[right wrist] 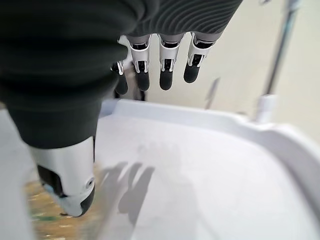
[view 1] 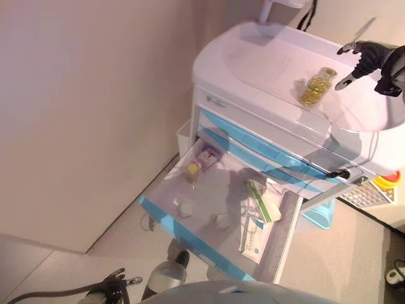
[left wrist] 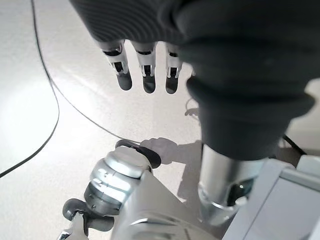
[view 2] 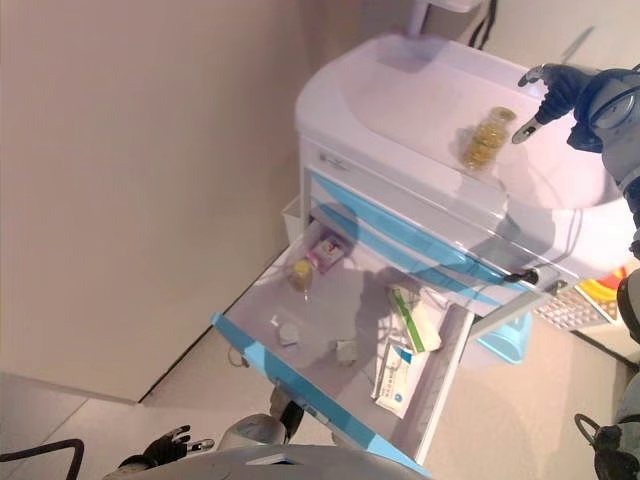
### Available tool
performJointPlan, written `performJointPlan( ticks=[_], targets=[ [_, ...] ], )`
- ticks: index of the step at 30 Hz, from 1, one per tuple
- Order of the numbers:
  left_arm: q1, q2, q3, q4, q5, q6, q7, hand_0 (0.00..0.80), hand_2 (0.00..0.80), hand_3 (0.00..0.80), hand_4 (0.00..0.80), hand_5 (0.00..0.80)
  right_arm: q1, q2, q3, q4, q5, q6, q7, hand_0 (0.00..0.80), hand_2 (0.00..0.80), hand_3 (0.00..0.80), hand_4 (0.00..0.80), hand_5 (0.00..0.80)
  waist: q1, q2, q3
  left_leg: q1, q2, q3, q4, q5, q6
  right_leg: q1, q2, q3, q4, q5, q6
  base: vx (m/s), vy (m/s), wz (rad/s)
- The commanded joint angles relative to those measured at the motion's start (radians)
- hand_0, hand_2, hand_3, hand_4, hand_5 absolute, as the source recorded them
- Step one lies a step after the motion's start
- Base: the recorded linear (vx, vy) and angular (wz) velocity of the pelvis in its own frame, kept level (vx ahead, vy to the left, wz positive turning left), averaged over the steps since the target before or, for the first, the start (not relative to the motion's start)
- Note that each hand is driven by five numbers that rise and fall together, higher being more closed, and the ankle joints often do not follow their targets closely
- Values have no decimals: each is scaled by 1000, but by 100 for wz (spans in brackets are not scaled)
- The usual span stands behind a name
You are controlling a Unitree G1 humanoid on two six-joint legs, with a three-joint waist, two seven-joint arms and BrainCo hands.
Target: Open the drawer and pick up the medicine
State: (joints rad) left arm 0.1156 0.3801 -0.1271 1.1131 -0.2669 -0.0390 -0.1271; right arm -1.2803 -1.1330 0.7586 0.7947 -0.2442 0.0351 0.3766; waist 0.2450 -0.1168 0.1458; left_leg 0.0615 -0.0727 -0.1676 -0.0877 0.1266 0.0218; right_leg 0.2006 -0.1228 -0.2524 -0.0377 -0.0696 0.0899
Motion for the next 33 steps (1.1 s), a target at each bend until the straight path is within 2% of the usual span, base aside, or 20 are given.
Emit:
performJointPlan(
  ticks=[1,5,11,14,17,21,24,28,31,33],
  targets=[
    [3,54,-63,-15,49,11,-19,0,0,0,0,0,-110,-96,44,-29,30,39,-34,0,0,0,0,0,-22,-9,-60,64,6,108,55,-180,17,-102,-25,69,70,90,33,-83,-53,-13],
    [-12,53,-82,-14,52,12,-22,0,0,0,0,0,-89,-130,23,-20,73,17,-68,0,0,0,0,0,-57,-7,-67,67,14,142,46,-182,12,-107,-14,95,41,106,33,-79,-62,-29],
    [-21,51,-108,-10,66,7,-37,0,0,0,0,0,-18,-182,-103,-17,260,18,-248,0,0,0,0,0,-106,3,-80,65,26,198,38,-186,3,-122,5,134,7,120,30,-60,-54,-35],
    [-24,45,-123,-8,82,-1,-45,0,0,0,0,0,93,-188,-254,2,314,40,-324,0,0,0,0,0,-128,12,-76,62,32,218,40,-193,1,-132,11,153,1,121,29,-72,-58,-30],
    [-29,44,-142,-20,82,-3,-44,0,0,0,0,0,282,-166,-447,-9,373,79,-389,0,0,0,0,0,-151,23,-61,52,40,235,42,-196,1,-149,16,169,6,119,27,-110,-66,-25],
    [-52,41,-145,-20,78,2,-41,0,0,0,0,0,556,-63,-674,-50,464,46,-455,0,0,0,0,0,-179,35,-34,40,48,256,45,-199,0,-167,20,188,2,126,28,-112,-60,-29],
    [-76,27,-147,-4,62,-4,-36,0,0,0,0,0,725,81,-791,-95,501,-26,-525,0,0,0,0,0,-201,46,-11,29,56,276,50,-203,-1,-184,24,202,0,128,27,-108,-52,-41],
    [-103,-7,-150,8,39,-33,-27,0,0,0,0,0,874,270,-848,-132,519,-164,-606,0,0,0,0,0,-227,64,22,15,67,295,54,-204,-3,-205,29,219,4,126,23,-87,-36,-37],
    [-130,-23,-154,11,20,-60,-29,0,0,0,0,0,922,362,-859,-133,525,-222,-672,0,0,0,0,0,-245,76,49,-9,73,306,58,-200,-5,-234,34,231,13,123,18,-130,-28,-29],
    [-146,-28,-161,7,3,-78,-24,0,0,0,0,0,940,408,-865,-128,570,-237,-720,0,0,0,0,0,-253,81,68,-28,76,310,61,-195,-8,-252,37,234,19,122,16,-138,-28,-14]
  ],
)
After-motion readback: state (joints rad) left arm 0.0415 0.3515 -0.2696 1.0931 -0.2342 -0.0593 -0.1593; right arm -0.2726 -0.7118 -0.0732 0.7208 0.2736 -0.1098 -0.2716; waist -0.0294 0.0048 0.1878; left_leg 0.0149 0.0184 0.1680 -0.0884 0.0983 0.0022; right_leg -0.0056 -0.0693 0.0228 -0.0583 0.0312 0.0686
